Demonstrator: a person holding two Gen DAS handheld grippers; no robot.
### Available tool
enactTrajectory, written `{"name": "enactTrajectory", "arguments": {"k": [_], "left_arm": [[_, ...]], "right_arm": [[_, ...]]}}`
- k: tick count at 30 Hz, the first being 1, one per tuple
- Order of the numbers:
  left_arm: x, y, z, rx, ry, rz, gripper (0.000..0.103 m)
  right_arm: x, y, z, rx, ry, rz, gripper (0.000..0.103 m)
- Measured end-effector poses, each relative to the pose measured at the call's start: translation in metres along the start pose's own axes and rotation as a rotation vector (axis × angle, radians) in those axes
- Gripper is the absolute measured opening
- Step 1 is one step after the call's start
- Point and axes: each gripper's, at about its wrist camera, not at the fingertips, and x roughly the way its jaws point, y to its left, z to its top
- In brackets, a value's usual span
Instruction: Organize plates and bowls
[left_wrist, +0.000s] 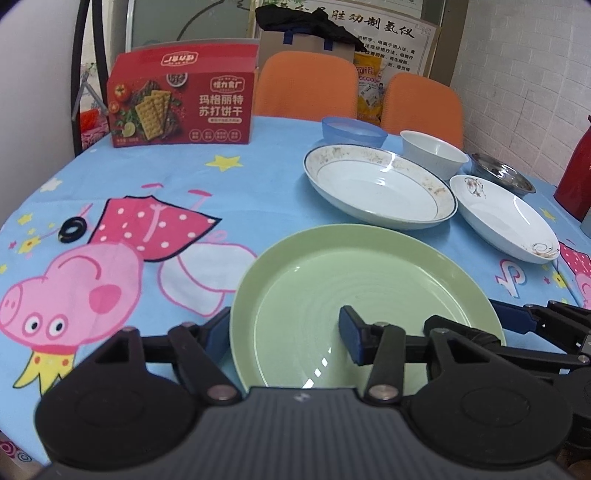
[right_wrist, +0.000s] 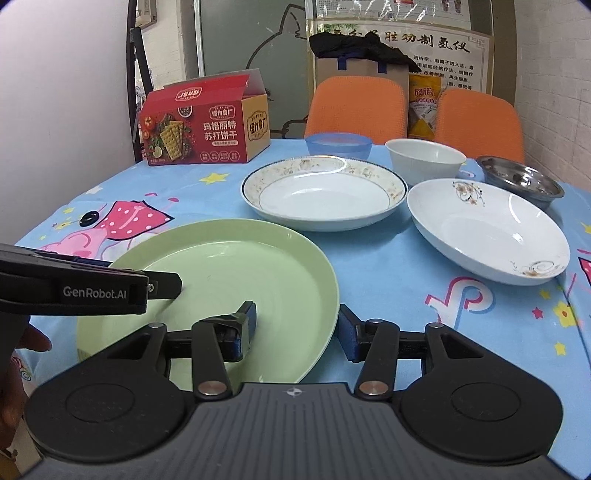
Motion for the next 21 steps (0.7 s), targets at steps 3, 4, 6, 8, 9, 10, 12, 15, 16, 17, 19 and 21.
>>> {"name": "enactTrajectory", "arguments": {"k": [3, 4, 6, 8, 9, 10, 12, 15, 16, 17, 19, 21], "left_arm": [[0.002, 0.006, 0.007, -0.057, 0.002, -0.032, 0.063], [0.000, 0.008, 0.010, -0.071, -0.001, -0.051, 0.064], [-0.008, 0.011, 0.017, -0.091, -0.040, -0.073, 0.071], [-0.013, 0.012, 0.026, -0.092, -0.074, -0.073, 0.071], [-0.014, 0.013, 0.030, -0.094, -0.084, -0.073, 0.071], [-0.014, 0.014, 0.035, -0.100, -0.095, -0.076, 0.071], [-0.012, 0.017, 0.043, -0.110, -0.101, -0.081, 0.071], [-0.003, 0.023, 0.054, -0.136, -0.086, -0.085, 0.072], [0.000, 0.025, 0.057, -0.150, -0.080, -0.087, 0.072], [0.003, 0.027, 0.059, -0.160, -0.077, -0.089, 0.072], [0.010, 0.030, 0.063, -0.164, -0.077, -0.086, 0.072], [0.019, 0.031, 0.067, -0.158, -0.063, -0.077, 0.072]], "right_arm": [[0.000, -0.003, 0.004, 0.020, 0.011, 0.036, 0.095], [-0.001, -0.004, 0.006, 0.036, 0.012, 0.054, 0.096], [-0.008, -0.011, 0.009, 0.068, -0.016, 0.059, 0.095], [-0.018, -0.017, 0.015, 0.071, -0.065, 0.024, 0.103], [-0.021, -0.020, 0.017, 0.065, -0.080, 0.010, 0.103], [-0.023, -0.023, 0.021, 0.059, -0.093, -0.004, 0.103], [-0.024, -0.031, 0.028, 0.055, -0.111, -0.023, 0.103], [-0.018, -0.040, 0.044, 0.036, -0.138, -0.026, 0.103], [-0.013, -0.043, 0.051, 0.019, -0.147, -0.026, 0.103], [-0.006, -0.044, 0.058, -0.002, -0.152, -0.028, 0.103], [0.012, -0.048, 0.072, -0.034, -0.147, -0.033, 0.103], [0.034, -0.052, 0.086, -0.048, -0.125, -0.018, 0.103]]}}
